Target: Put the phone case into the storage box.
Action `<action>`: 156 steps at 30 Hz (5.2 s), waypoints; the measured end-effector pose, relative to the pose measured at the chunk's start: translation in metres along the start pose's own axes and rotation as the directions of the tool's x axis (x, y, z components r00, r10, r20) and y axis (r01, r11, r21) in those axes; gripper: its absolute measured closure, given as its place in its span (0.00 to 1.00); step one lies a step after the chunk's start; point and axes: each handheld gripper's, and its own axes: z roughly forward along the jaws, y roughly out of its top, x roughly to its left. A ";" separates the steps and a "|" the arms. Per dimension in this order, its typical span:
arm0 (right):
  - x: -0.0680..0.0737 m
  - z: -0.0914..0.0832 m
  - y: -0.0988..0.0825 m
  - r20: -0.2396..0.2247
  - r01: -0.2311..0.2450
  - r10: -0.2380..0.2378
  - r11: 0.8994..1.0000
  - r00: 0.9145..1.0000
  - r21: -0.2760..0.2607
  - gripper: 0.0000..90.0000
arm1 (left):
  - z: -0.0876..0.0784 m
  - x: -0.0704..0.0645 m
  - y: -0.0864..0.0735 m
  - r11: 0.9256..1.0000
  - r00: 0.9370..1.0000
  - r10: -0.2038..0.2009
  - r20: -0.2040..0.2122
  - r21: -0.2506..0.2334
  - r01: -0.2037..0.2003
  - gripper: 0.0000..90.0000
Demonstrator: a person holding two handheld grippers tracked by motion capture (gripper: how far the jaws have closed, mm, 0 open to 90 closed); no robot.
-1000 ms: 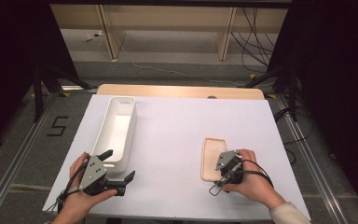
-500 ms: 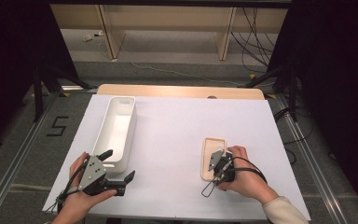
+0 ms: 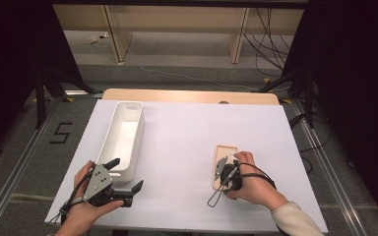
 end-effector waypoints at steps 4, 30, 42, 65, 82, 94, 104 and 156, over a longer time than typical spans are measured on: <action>0.001 -0.001 0.003 -0.003 0.018 -0.018 1.000 1.000 0.006 0.39 | 0.000 0.000 0.000 1.000 1.000 0.000 0.001 0.000 0.000 0.01; 0.003 0.001 0.009 -0.028 0.046 -0.045 0.998 0.999 0.046 0.51 | 0.000 -0.001 0.000 1.000 1.000 0.006 0.004 0.002 -0.006 0.01; 0.006 0.000 0.010 -0.048 0.085 -0.083 0.995 0.995 0.050 0.66 | 0.000 -0.001 0.000 1.000 1.000 0.004 0.004 0.001 -0.004 0.01; 0.012 -0.001 0.013 -0.072 0.103 -0.098 0.992 0.993 0.067 0.81 | 0.000 -0.001 0.000 1.000 1.000 0.006 0.006 0.002 -0.006 0.01; 0.016 -0.001 0.016 -0.062 0.132 -0.127 0.987 0.990 0.091 0.86 | 0.000 -0.002 0.000 1.000 1.000 0.007 0.010 0.003 -0.007 0.01; 0.015 -0.001 0.016 -0.060 0.156 -0.151 0.984 0.987 0.089 0.88 | 0.000 -0.002 0.000 1.000 1.000 0.006 0.011 0.003 -0.006 0.01; 0.016 -0.001 0.017 -0.057 0.163 -0.158 0.982 0.986 0.095 0.89 | 0.000 -0.002 0.000 1.000 1.000 0.007 0.011 0.002 -0.007 0.01; 0.017 -0.003 0.015 -0.076 0.124 -0.117 0.988 0.990 0.095 0.95 | 0.000 -0.003 0.001 1.000 1.000 0.013 0.020 -0.007 -0.013 0.02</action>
